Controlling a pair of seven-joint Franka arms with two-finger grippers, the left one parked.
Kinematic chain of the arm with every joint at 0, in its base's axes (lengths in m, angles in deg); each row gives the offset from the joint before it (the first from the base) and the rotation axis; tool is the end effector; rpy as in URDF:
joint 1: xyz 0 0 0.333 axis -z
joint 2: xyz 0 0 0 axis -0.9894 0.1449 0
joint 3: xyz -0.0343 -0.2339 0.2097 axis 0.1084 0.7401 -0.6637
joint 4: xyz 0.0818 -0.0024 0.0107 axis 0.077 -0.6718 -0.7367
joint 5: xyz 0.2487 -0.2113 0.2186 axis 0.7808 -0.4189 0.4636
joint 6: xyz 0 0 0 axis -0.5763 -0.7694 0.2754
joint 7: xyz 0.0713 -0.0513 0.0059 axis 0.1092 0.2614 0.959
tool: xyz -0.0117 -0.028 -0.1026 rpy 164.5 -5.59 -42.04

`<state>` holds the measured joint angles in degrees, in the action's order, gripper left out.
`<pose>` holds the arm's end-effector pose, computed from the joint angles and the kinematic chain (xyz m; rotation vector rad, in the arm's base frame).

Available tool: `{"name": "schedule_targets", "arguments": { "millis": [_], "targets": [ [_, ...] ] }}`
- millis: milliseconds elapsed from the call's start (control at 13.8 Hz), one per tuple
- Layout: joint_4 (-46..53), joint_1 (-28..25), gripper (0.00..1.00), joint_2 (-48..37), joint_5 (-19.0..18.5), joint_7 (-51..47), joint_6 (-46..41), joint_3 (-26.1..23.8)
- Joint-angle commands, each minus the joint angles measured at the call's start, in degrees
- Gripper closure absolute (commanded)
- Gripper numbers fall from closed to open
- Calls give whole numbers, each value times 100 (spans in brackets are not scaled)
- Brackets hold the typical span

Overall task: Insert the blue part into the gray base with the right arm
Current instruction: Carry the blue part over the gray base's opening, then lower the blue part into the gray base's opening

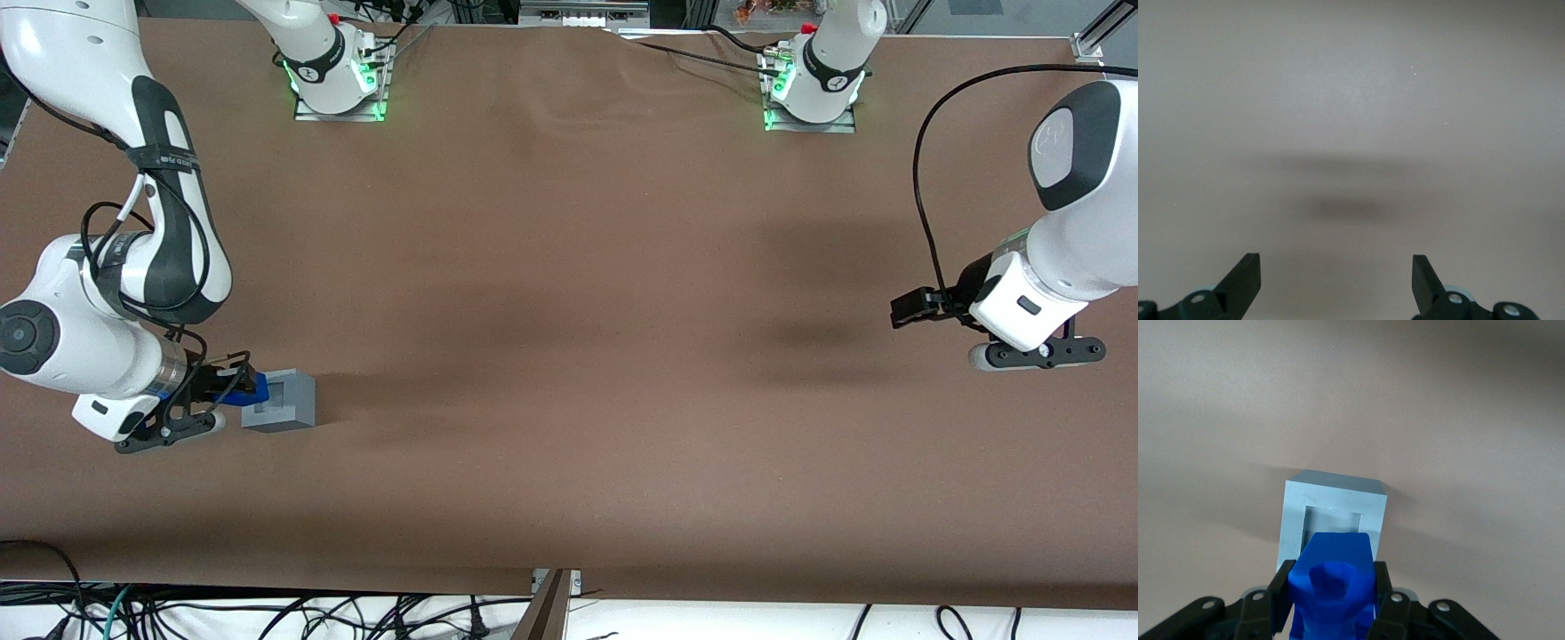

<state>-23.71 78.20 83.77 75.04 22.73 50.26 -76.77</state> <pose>0.7153 0.0110 0.3345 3.0898 0.4537 -0.0425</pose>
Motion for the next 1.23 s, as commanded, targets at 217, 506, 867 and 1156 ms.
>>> {"name": "schedule_targets", "arguments": {
  "millis": [217, 506, 867, 1156],
  "targets": [
    [-16, 48, 73, 129, 317, 23, 123, -34],
    [-7, 39, 73, 209, 344, 23, 193, -43],
    [11, 48, 72, 367, 344, -47, 421, -43],
    [11, 30, 56, 420, 336, -398, 466, -42]
  ]
}}
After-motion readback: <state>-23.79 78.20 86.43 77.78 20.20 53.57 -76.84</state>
